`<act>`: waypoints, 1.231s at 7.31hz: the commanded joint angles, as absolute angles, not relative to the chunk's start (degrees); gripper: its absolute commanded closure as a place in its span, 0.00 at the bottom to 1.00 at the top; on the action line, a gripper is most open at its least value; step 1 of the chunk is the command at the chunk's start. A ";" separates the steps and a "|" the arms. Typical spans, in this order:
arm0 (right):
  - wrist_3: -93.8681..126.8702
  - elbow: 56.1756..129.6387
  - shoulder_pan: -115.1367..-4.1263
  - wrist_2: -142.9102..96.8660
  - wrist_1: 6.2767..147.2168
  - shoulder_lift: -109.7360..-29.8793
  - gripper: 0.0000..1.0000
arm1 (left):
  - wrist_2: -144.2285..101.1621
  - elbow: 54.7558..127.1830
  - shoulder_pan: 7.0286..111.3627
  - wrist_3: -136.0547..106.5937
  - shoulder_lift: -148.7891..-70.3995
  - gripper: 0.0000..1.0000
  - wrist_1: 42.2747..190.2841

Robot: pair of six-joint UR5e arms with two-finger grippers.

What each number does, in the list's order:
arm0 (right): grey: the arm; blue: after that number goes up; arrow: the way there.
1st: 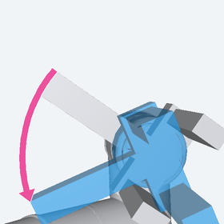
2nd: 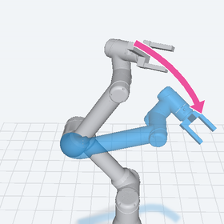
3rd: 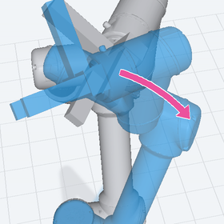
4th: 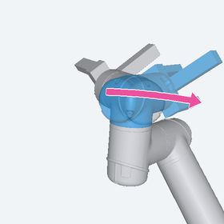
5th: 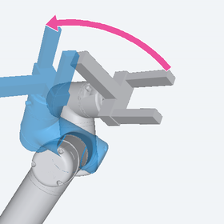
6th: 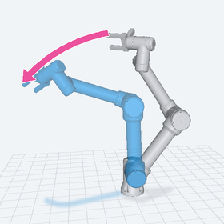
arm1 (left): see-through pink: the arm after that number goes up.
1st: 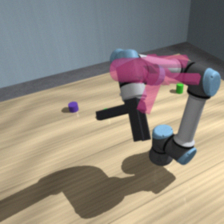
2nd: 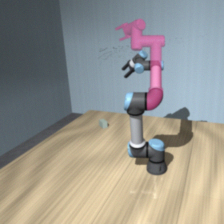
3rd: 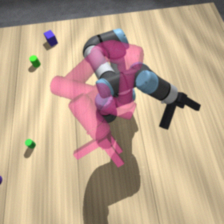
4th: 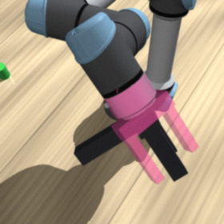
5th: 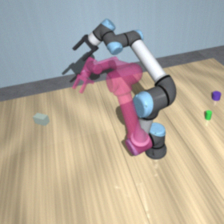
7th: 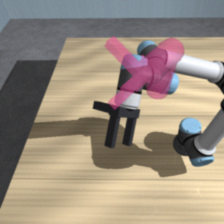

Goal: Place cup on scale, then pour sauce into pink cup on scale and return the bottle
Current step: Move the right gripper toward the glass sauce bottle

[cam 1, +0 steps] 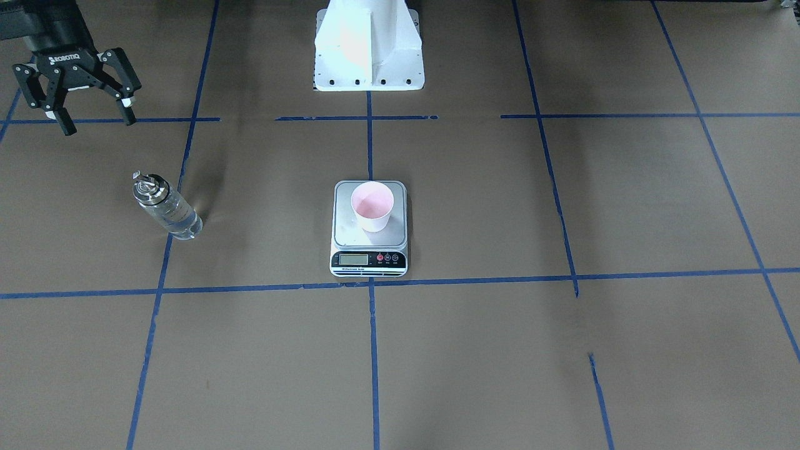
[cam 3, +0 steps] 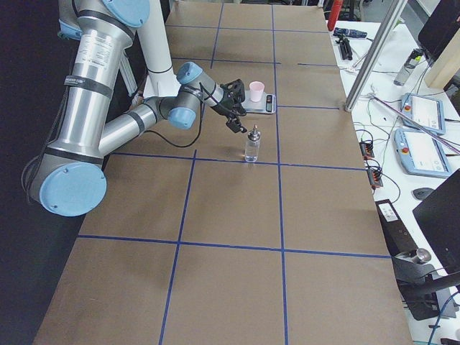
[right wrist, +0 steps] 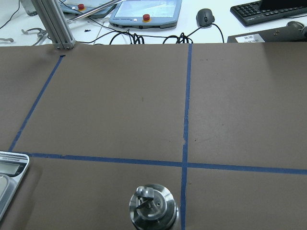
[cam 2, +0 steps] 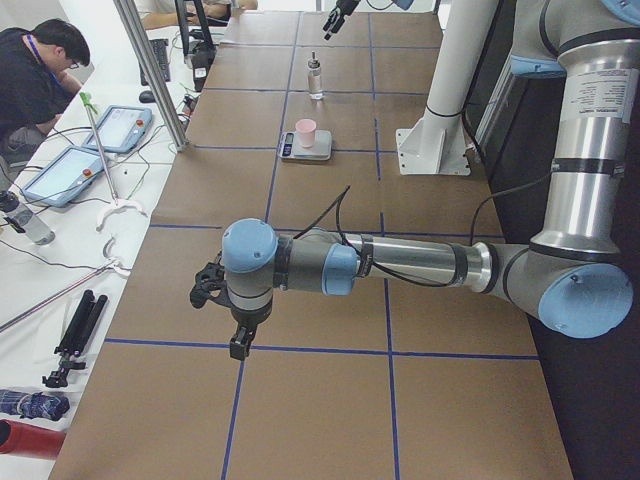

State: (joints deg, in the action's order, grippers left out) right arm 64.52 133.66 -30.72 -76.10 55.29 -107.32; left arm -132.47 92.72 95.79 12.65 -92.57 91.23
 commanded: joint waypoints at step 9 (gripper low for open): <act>72.86 105.32 -8.96 -42.19 39.66 -97.92 0.00 | -132.63 93.25 95.71 12.83 -91.05 0.00 91.67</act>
State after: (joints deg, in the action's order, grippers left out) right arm 72.83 108.91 -9.06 -42.77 41.76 -99.81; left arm -132.63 93.23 95.71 12.83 -91.14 91.59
